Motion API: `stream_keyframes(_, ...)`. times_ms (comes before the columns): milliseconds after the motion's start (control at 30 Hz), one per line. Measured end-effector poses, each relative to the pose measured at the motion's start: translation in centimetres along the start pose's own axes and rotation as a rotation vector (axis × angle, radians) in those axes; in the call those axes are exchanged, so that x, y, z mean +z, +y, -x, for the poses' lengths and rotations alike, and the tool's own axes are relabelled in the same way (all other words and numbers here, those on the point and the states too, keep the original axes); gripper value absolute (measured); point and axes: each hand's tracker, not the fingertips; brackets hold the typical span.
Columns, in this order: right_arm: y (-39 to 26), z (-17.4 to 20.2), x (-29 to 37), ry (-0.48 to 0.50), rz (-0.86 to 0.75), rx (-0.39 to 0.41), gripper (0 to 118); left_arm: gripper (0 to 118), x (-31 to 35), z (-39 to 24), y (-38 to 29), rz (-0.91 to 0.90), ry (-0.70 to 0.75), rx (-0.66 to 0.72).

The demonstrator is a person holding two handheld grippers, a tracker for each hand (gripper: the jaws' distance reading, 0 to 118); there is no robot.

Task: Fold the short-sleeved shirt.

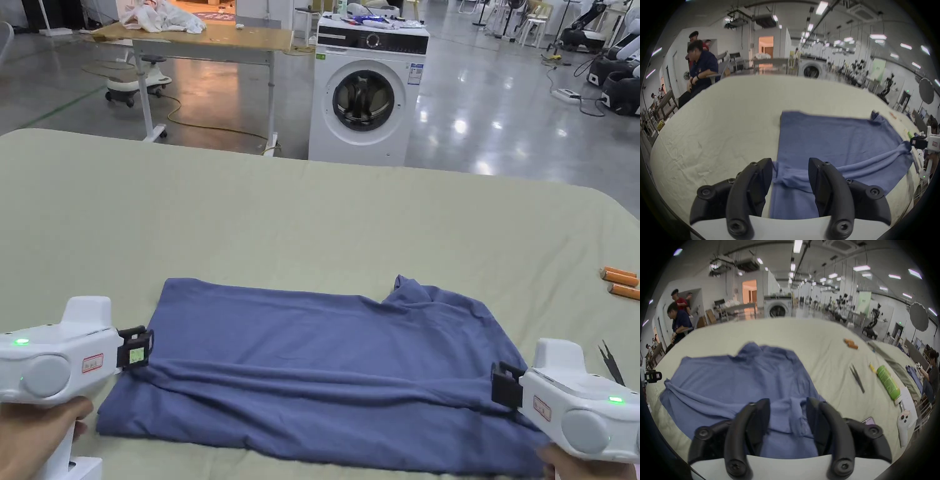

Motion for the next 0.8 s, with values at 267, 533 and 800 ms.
stream_keyframes(267, -0.9, 4.7, 8.4, -0.004, -0.274, -0.017, 37, 26, 9.1, -3.4, -2.8, -0.271, 0.015, -0.074)
stream_keyframes(533, -2.4, 6.5, 11.6, -0.008, -0.321, -0.044, 0, 0, 11.8, -4.2, -5.1, -0.275, 0.038, -0.106)
stream_keyframes(800, -2.8, 6.4, 12.4, -0.016, -0.319, -0.022, 0, 0, 5.7, 0.3, -4.4, 0.036, 0.05, -0.015)
